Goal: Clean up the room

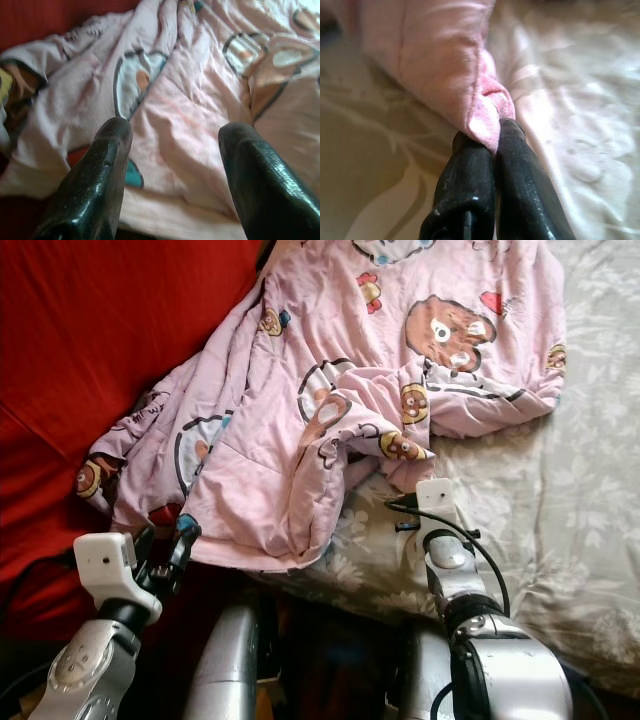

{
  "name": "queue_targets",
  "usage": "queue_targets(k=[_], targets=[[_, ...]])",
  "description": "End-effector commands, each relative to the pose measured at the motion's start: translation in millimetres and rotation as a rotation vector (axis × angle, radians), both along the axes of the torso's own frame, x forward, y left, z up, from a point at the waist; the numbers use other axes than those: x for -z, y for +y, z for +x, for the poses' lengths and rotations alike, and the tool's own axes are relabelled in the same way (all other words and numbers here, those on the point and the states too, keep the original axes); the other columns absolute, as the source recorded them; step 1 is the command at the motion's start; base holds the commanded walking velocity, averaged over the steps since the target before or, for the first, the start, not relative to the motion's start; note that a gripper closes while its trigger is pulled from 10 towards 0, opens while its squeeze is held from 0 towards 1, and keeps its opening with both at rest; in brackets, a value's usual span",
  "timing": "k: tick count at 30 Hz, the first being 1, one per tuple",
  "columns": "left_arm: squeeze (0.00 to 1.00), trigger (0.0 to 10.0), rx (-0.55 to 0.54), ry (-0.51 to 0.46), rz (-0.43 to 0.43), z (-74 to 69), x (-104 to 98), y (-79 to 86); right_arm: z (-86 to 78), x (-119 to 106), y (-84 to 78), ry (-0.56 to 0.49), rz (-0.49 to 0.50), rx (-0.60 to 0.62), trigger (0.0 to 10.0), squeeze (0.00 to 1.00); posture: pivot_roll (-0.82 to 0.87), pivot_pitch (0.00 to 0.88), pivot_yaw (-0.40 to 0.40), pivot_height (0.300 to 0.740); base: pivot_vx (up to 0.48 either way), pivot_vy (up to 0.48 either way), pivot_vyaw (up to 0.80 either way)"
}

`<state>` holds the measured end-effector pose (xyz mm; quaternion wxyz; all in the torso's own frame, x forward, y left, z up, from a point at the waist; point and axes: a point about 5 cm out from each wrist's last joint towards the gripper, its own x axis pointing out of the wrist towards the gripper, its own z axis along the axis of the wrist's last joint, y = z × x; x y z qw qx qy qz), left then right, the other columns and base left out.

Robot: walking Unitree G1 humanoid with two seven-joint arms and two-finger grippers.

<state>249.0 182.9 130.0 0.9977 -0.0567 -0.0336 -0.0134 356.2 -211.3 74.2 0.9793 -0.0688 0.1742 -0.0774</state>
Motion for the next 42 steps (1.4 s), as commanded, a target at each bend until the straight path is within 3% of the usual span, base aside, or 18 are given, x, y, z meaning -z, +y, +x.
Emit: queue_targets(k=[1,5,6,7,8,14,20,30,42], targets=[[0.0,10.0,-0.032,0.035,0.027,-1.3,11,9.3,-2.2,2,0.5,-0.019,0.03,0.004,0.0,0.0,0.18,0.1,0.065,0.607,0.0,0.0,0.0],[0.0,10.0,-0.058,0.035,0.034,15.2,23,12.6,-12.2,12,-2.4,-0.046,0.056,0.005,0.0,0.0,0.15,0.027,0.05,0.607,0.0,0.0,0.0],[0.0,10.0,-0.063,0.034,0.035,19.5,25,13.9,-15.6,15,-4.9,-0.052,0.079,0.031,8.7,0.0,0.14,0.011,0.048,0.607,0.0,0.0,0.0],[0.0,10.0,-0.063,0.034,0.035,19.5,25,13.9,-15.6,15,-4.9,-0.052,0.079,0.031,8.7,0.0,0.14,0.011,0.048,0.607,0.0,0.0,0.0],[0.0,10.0,-0.067,0.037,0.035,21.9,28,15.6,-22.6,23,-5.9,-0.065,0.143,0.061,10.0,0.0,0.13,0.0,0.048,0.607,0.0,0.0,0.0],[0.0,10.0,-0.08,0.056,0.039,27.0,40,20.5,-37.0,37,0.4,-0.089,0.229,0.084,10.0,0.0,0.1,0.0,0.044,0.607,0.0,0.0,0.0],[0.0,10.0,-0.09,0.14,0.027,32.0,69,26.6,-44.3,39,21.1,-0.173,0.327,0.063,10.0,0.0,0.08,0.0,0.044,0.622,0.0,0.0,0.0],[0.0,10.0,-0.07,0.257,0.042,23.7,103,28.2,-37.1,31,30.9,-0.189,0.331,0.04,10.0,0.0,0.06,0.0,0.054,0.667,0.0,0.0,0.0],[0.0,10.0,-0.08,0.403,0.031,6.1,138,32.4,-43.4,36,32.8,-0.178,0.299,0.006,10.0,0.0,0.06,0.0,0.038,0.737,0.0,0.0,0.0]])
